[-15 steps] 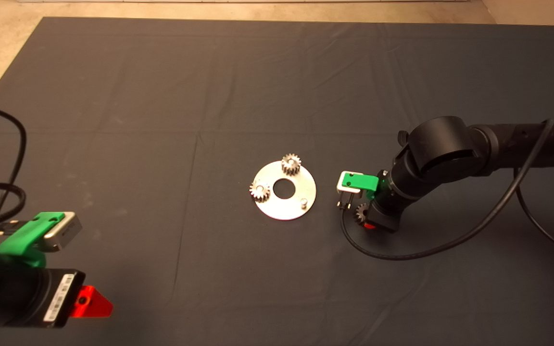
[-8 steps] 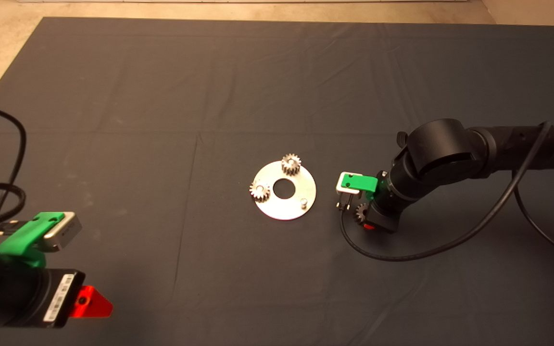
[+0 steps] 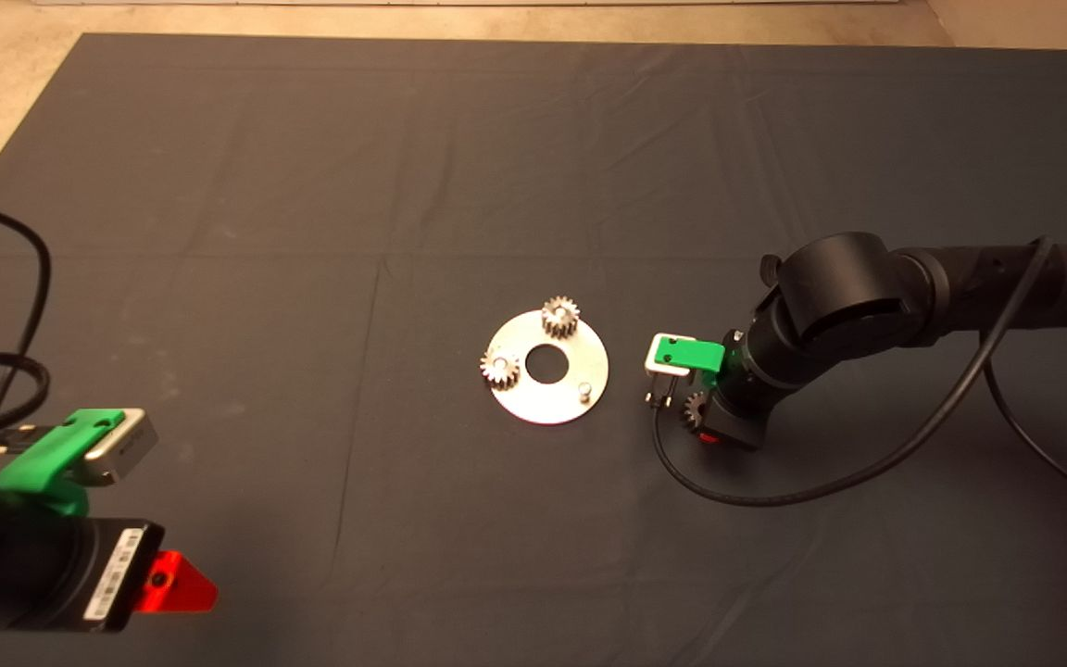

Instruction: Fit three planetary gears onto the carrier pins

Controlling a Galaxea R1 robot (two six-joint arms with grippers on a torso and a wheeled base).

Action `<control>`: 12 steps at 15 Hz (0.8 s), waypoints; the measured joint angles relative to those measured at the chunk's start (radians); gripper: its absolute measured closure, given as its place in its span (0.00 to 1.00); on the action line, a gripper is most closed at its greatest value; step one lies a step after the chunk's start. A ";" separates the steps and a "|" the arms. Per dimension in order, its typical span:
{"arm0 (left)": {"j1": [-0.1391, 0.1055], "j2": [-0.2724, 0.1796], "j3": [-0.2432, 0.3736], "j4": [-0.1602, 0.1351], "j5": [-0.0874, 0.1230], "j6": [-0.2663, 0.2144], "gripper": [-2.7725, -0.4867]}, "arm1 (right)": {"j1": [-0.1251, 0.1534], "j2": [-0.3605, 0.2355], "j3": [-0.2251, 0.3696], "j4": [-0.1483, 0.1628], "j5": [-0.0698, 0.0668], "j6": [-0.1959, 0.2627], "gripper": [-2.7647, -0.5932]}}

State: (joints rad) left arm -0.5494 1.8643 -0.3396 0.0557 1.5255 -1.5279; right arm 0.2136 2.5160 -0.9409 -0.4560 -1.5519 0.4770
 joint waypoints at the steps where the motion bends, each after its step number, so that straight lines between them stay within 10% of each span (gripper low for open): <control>1: 0.000 0.000 0.000 0.000 0.000 0.000 0.14 | 0.000 0.000 0.000 0.000 0.000 0.000 0.77; 12: 0.000 0.000 0.000 0.000 0.000 0.000 0.14 | -0.003 0.003 0.001 -0.006 -0.006 0.000 0.80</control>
State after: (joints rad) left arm -0.5494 1.8643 -0.3396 0.0557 1.5255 -1.5283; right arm 0.2111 2.5185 -0.9400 -0.4617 -1.5584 0.4770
